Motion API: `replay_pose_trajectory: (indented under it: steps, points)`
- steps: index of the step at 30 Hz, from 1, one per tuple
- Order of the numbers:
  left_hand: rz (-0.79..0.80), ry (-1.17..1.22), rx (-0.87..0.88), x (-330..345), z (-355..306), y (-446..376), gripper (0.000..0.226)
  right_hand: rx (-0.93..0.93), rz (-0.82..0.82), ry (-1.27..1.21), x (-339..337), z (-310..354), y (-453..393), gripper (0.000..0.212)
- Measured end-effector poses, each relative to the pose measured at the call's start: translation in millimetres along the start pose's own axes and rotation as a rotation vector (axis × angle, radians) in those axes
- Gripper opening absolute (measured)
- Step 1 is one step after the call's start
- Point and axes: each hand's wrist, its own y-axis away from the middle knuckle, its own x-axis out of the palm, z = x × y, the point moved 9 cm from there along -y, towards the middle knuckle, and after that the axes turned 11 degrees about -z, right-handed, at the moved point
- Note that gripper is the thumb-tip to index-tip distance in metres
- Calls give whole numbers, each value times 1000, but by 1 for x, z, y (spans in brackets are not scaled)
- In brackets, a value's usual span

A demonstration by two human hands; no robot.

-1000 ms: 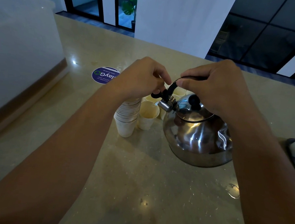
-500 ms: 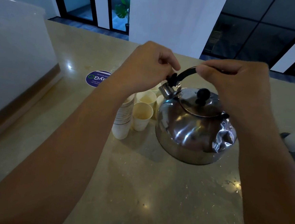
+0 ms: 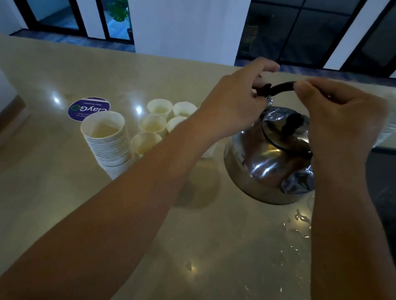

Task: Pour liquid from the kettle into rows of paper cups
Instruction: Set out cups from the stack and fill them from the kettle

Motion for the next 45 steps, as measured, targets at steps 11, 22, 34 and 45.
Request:
replay_pose_trajectory:
  steps: [11, 22, 34, 45]
  points:
    - [207, -62, -149, 112, 58, 27, 81, 248, -14, 45, 5, -112, 2, 22]
    - [211, -50, -148, 126, 80, 29, 77, 270, -1, 80, 6, -139, 11, 20]
    - [-160, -54, -215, 31, 103, 145, 58, -187, 2, -4, 31, -74, 69, 29]
    - [-1063, -230, -235, -162, 172, 196, 98, -122, 781, -102, 138, -13, 185, 31]
